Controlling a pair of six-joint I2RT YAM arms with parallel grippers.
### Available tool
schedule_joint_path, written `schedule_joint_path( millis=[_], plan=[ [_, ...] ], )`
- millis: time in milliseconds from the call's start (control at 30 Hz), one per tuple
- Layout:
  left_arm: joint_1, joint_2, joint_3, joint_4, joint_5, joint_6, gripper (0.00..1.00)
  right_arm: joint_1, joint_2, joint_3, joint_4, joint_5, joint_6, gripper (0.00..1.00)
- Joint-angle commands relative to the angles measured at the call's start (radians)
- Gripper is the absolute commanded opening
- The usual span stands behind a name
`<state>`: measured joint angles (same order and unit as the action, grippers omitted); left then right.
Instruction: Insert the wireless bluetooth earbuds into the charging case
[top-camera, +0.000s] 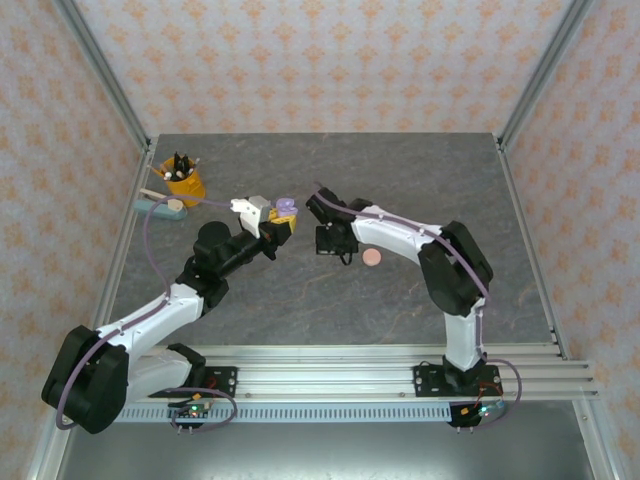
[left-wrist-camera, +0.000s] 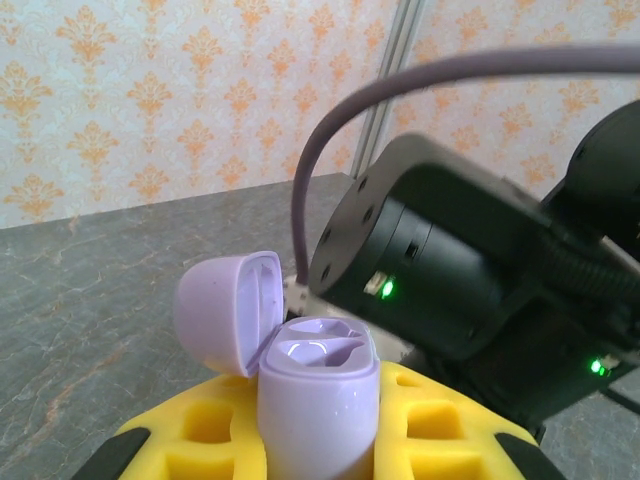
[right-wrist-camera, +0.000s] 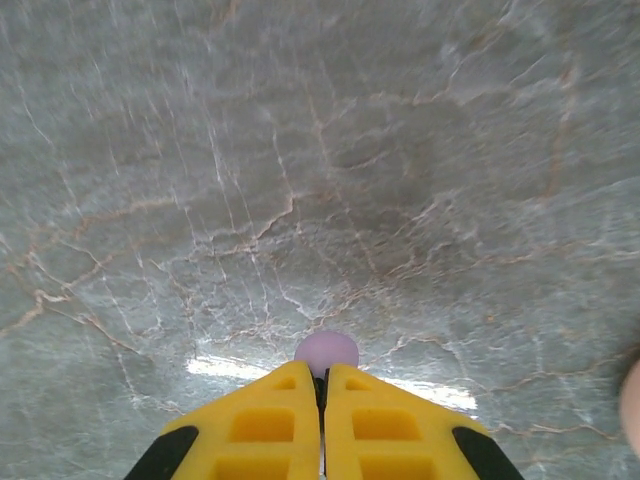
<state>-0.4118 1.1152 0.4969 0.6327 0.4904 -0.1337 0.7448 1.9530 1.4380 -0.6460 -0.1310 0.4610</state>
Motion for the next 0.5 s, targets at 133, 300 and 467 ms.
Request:
schedule_joint_path(
  millis=[133, 300, 467],
  plan=[
    [0.002, -0.031, 0.028, -0.002, -0.011, -0.004, 0.00, 0.024, 0.040, -0.016, -0.023, 0.016, -0.022, 0.08],
    [0.002, -0.036, 0.025, -0.002, -0.013, -0.004, 0.00, 0.029, 0.056, -0.012, -0.044, 0.018, -0.005, 0.13],
    [0.002, -0.046, 0.016, 0.003, -0.016, -0.006, 0.00, 0.030, 0.063, 0.010, -0.069, 0.018, 0.013, 0.19]
  ],
)
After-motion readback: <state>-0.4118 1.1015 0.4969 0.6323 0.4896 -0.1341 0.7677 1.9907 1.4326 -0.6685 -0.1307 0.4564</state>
